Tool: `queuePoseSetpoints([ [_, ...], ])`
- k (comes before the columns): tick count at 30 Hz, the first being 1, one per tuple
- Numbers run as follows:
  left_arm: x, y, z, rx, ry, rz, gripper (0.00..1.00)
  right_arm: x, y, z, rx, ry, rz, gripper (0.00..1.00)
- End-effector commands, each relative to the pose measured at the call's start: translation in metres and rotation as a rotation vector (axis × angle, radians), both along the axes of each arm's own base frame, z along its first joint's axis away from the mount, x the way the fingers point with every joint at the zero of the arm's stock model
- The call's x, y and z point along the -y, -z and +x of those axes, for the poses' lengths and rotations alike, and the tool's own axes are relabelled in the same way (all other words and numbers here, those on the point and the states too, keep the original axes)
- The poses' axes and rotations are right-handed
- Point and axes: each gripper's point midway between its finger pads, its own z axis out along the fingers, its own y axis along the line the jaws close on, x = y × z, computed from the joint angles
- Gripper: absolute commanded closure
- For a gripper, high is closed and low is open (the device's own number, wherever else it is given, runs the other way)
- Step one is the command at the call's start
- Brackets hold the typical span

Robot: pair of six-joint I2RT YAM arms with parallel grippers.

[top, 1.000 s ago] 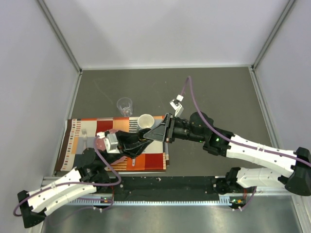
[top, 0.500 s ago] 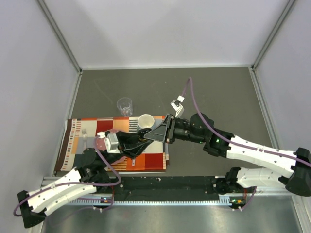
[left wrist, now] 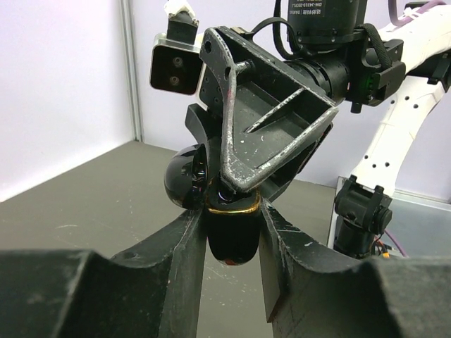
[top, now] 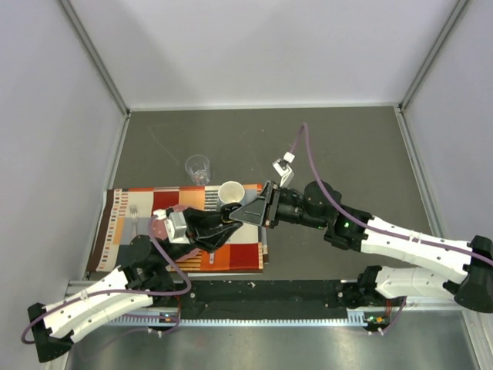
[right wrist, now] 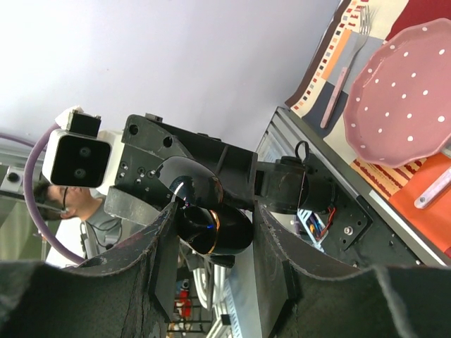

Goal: Insert the wireless bluetooth earbuds into the charging case
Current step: Adjust the earbud with the charging case.

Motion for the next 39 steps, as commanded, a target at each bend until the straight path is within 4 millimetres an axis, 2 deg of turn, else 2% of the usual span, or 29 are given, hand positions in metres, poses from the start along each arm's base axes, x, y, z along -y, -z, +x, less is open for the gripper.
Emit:
queuePoseSetpoints([
  [1, -0.004, -0.007, 0.002, 0.010, -0.017, -0.025, 0.60, 0.007, -0.035, -0.005, 0.053, -0.002, 0.110, 0.92],
  [5, -0.003, -0.007, 0.001, 0.013, -0.013, -0.027, 0.62, 0.006, -0.033, -0.005, 0.050, -0.002, 0.103, 0.92],
  [9, -0.003, -0.008, 0.001, 0.015, -0.010, -0.027, 0.74, 0.007, -0.032, -0.005, 0.047, -0.002, 0.098, 0.92],
  [15, -0.003, -0.010, 0.000, 0.025, -0.011, -0.031, 0.88, 0.004, -0.027, -0.005, 0.039, -0.008, 0.081, 0.91],
  [16, -0.003, -0.010, 0.000, 0.028, -0.009, -0.031, 0.96, 0.004, -0.026, -0.005, 0.037, -0.008, 0.079, 0.89],
  [17, -0.003, -0.009, 0.000, 0.028, -0.008, -0.028, 1.00, 0.004, -0.024, -0.005, 0.038, -0.007, 0.074, 0.87],
  [21, -0.003, -0.011, -0.001, 0.037, -0.005, -0.028, 1.00, 0.004, -0.022, -0.004, 0.044, -0.003, 0.058, 0.82],
  [24, -0.003, -0.010, -0.003, 0.045, 0.000, -0.026, 1.00, 0.005, -0.021, -0.004, 0.057, -0.005, 0.038, 0.64],
  [25, -0.003, -0.010, -0.003, 0.046, 0.000, -0.028, 1.00, 0.006, -0.019, -0.004, 0.060, -0.004, 0.029, 0.50],
  [27, -0.004, -0.010, -0.003, 0.056, -0.004, -0.034, 1.00, 0.007, -0.022, -0.003, 0.081, -0.002, 0.023, 0.41],
  [28, -0.005, -0.010, -0.003, 0.058, -0.008, -0.035, 1.00, 0.008, -0.023, -0.003, 0.087, 0.001, 0.019, 0.32],
  [34, -0.013, -0.010, -0.001, 0.091, -0.044, -0.056, 1.00, 0.023, -0.040, -0.004, 0.173, 0.025, 0.023, 0.14],
  [38, -0.018, -0.013, -0.001, 0.111, -0.066, -0.066, 1.00, 0.048, -0.050, -0.002, 0.242, 0.095, 0.017, 0.11],
  [39, -0.019, -0.014, -0.001, 0.112, -0.069, -0.068, 1.00, 0.053, -0.043, 0.000, 0.241, 0.111, -0.012, 0.11],
])
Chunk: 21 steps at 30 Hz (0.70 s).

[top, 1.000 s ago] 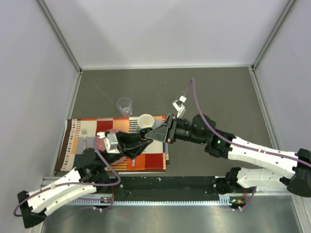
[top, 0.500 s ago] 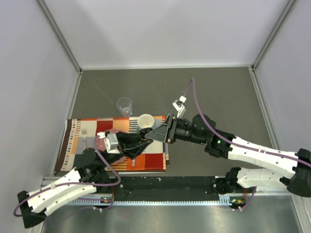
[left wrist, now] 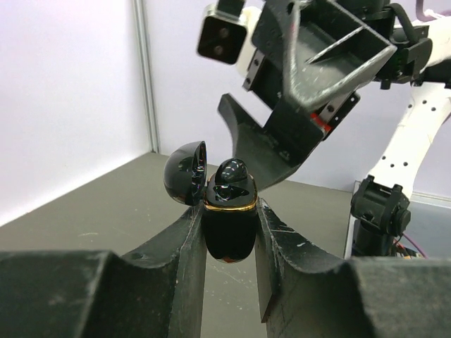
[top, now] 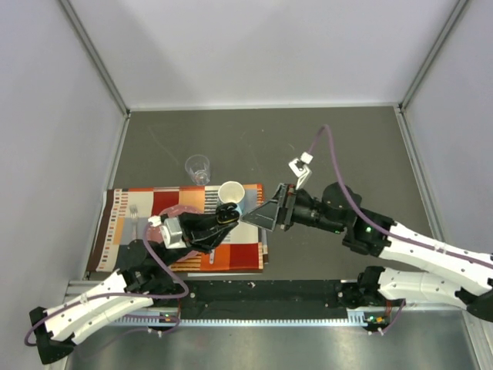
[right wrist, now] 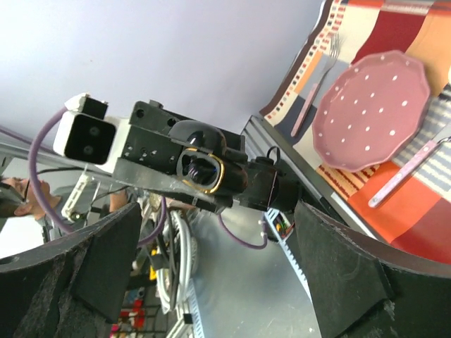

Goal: Insert the wireless bluetooth earbuds into the charging case
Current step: Adjust the earbud with the charging case, then pick up the earbud from the center of the board.

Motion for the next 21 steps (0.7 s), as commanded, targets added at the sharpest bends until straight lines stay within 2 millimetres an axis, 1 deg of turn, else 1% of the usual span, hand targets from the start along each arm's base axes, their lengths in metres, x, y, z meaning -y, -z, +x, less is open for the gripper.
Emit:
queuePoseSetpoints([
  [1, -0.011, -0.017, 0.001, 0.055, -0.042, -0.060, 1.00, 0.032, -0.038, 0.004, 0.130, 0.092, 0.037, 0.11],
  [2, -0.011, -0.016, 0.001, 0.053, -0.045, -0.059, 1.00, 0.043, -0.039, 0.012, 0.133, 0.160, 0.029, 0.11],
  [3, -0.011, -0.016, 0.001, 0.053, -0.043, -0.059, 1.00, 0.052, -0.027, 0.016, 0.116, 0.198, -0.021, 0.12],
  [4, -0.013, -0.017, 0.001, 0.055, -0.045, -0.063, 1.00, 0.059, -0.023, 0.020, 0.119, 0.227, -0.042, 0.13],
  [5, -0.012, -0.017, 0.001, 0.052, -0.044, -0.061, 1.00, 0.069, -0.011, 0.031, 0.109, 0.300, -0.087, 0.14],
  [6, -0.013, -0.017, 0.000, 0.052, -0.043, -0.063, 1.00, 0.081, 0.006, 0.033, 0.082, 0.338, -0.162, 0.19],
  [7, -0.014, -0.018, 0.000, 0.050, -0.043, -0.066, 1.00, 0.091, 0.020, 0.042, 0.047, 0.395, -0.218, 0.20],
  [8, -0.014, -0.019, 0.000, 0.049, -0.043, -0.066, 1.00, 0.102, 0.030, 0.052, 0.025, 0.468, -0.270, 0.22],
  [9, -0.014, -0.019, -0.001, 0.047, -0.038, -0.067, 1.00, 0.107, 0.047, 0.057, -0.018, 0.505, -0.331, 0.25],
  [10, -0.014, -0.019, -0.001, 0.046, -0.038, -0.067, 1.00, 0.119, 0.065, 0.065, -0.071, 0.556, -0.396, 0.27],
  [12, -0.013, -0.020, -0.002, 0.046, -0.032, -0.064, 1.00, 0.123, 0.092, 0.070, -0.136, 0.577, -0.463, 0.31],
  [13, -0.013, -0.021, -0.002, 0.042, -0.030, -0.064, 1.00, 0.122, 0.110, 0.073, -0.193, 0.592, -0.498, 0.32],
  [16, -0.013, -0.021, -0.003, 0.039, -0.024, -0.061, 1.00, 0.115, 0.133, 0.080, -0.257, 0.601, -0.562, 0.34],
  [18, -0.012, -0.020, -0.003, 0.038, -0.023, -0.057, 1.00, 0.113, 0.136, 0.084, -0.280, 0.623, -0.569, 0.30],
  [20, -0.012, -0.021, -0.004, 0.039, -0.016, -0.051, 1.00, 0.116, 0.140, 0.091, -0.309, 0.689, -0.566, 0.26],
  [21, -0.012, -0.021, -0.005, 0.040, -0.013, -0.047, 1.00, 0.119, 0.140, 0.093, -0.310, 0.708, -0.566, 0.20],
])
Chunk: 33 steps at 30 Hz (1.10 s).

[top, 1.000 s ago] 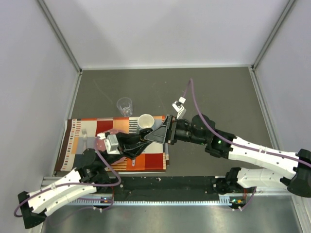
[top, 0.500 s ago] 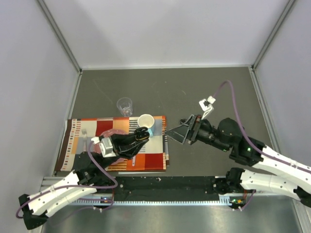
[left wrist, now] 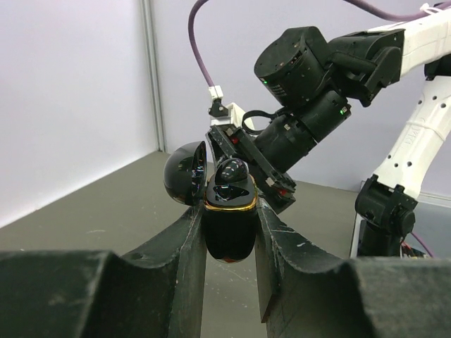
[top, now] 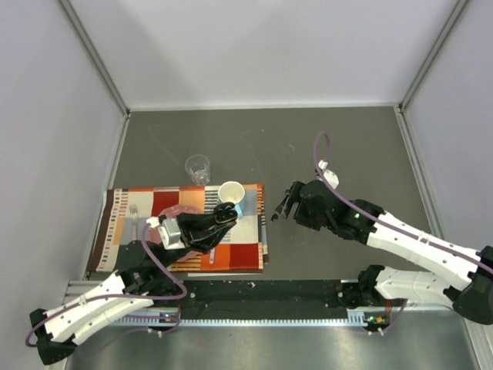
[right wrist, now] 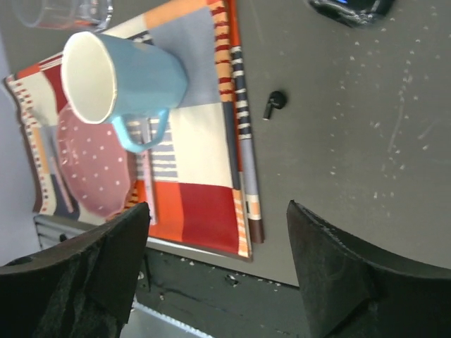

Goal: Insert the wireless bluetooth earbuds into the charging case
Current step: Pick up the earbud from the center of the board.

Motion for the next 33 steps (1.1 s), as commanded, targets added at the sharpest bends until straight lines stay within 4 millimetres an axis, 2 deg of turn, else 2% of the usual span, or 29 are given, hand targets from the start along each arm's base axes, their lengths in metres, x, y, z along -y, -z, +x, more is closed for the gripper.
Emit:
queuePoseSetpoints([
  [1, -0.005, -0.019, -0.007, 0.034, 0.018, -0.031, 1.00, 0.013, -0.005, 0.013, 0.001, 0.156, 0.019, 0.13],
  [2, -0.004, -0.016, -0.007, 0.026, 0.017, -0.016, 1.00, 0.017, -0.004, 0.015, 0.012, 0.177, 0.015, 0.01],
  [5, -0.008, -0.018, -0.007, 0.029, 0.006, -0.024, 1.00, 0.023, -0.003, 0.017, 0.031, 0.188, 0.000, 0.01],
  [10, -0.012, -0.020, -0.007, 0.040, -0.007, -0.038, 1.00, 0.023, -0.009, 0.022, 0.079, 0.076, -0.104, 0.01],
  [14, -0.012, -0.021, -0.007, 0.039, -0.007, -0.042, 1.00, 0.022, -0.006, 0.029, 0.067, 0.104, -0.118, 0.01],
  [19, -0.014, -0.023, -0.006, 0.042, -0.017, -0.041, 1.00, 0.015, 0.006, 0.039, -0.031, 0.168, -0.178, 0.01],
  [21, -0.015, -0.025, -0.007, 0.045, -0.014, -0.044, 1.00, 0.022, 0.011, 0.036, -0.080, 0.205, -0.225, 0.01],
  [22, -0.015, -0.025, -0.007, 0.047, -0.015, -0.044, 1.00, 0.017, 0.007, 0.038, -0.088, 0.211, -0.218, 0.01],
  [24, -0.015, -0.026, -0.008, 0.046, -0.013, -0.044, 1.00, 0.017, 0.017, 0.037, -0.137, 0.221, -0.268, 0.01],
  [25, -0.017, -0.027, -0.008, 0.047, -0.016, -0.052, 1.00, 0.012, 0.013, 0.039, -0.148, 0.232, -0.248, 0.01],
  [29, -0.018, -0.026, -0.009, 0.046, -0.015, -0.056, 1.00, 0.002, 0.031, 0.035, -0.248, 0.279, -0.240, 0.01],
  [31, -0.019, -0.026, -0.009, 0.046, -0.018, -0.056, 1.00, -0.006, 0.038, 0.031, -0.304, 0.300, -0.210, 0.05],
  [33, -0.020, -0.027, -0.009, 0.044, -0.024, -0.056, 1.00, -0.007, 0.048, 0.032, -0.329, 0.324, -0.225, 0.13],
])
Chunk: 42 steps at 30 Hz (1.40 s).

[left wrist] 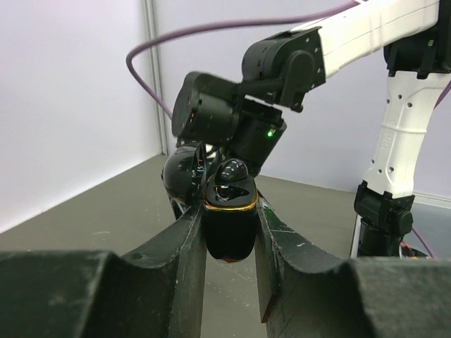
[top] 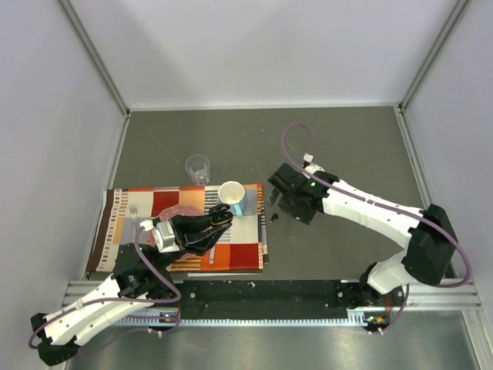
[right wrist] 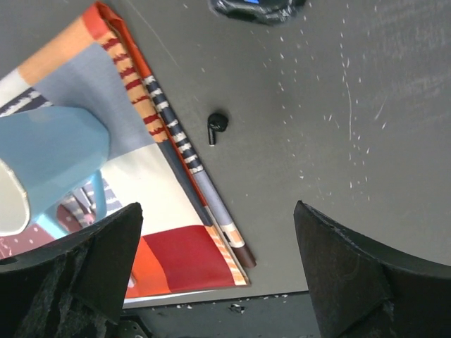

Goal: Insert the wireless bluetooth earbuds into the charging case
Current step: Pick up the earbud from the center of the board.

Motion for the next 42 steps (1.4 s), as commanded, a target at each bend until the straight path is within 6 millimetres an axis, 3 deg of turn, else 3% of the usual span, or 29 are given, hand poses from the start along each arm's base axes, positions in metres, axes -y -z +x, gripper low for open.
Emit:
queuePoseSetpoints([
  [1, -0.013, -0.027, -0.004, 0.041, -0.021, -0.060, 1.00, -0.005, 0.010, -0.002, -0.084, 0.122, 0.027, 0.16],
  [11, -0.018, -0.029, -0.005, 0.048, -0.035, -0.062, 1.00, -0.018, 0.043, 0.013, -0.167, 0.198, -0.017, 0.39],
  [21, -0.022, -0.025, -0.004, 0.037, -0.049, -0.062, 1.00, -0.028, 0.073, 0.024, -0.238, 0.193, -0.068, 0.48],
  [27, -0.021, -0.023, -0.003, 0.035, -0.052, -0.053, 1.00, -0.025, 0.077, 0.035, -0.228, 0.215, -0.084, 0.49],
  [31, -0.022, -0.023, -0.003, 0.032, -0.053, -0.051, 1.00, -0.024, 0.090, 0.034, -0.276, 0.223, -0.092, 0.51],
  [34, -0.022, -0.023, -0.002, 0.031, -0.056, -0.050, 1.00, -0.025, 0.096, 0.034, -0.292, 0.222, -0.098, 0.57],
  [42, -0.022, -0.023, -0.002, 0.031, -0.062, -0.048, 1.00, -0.025, 0.104, 0.040, -0.290, 0.229, -0.121, 0.57],
])
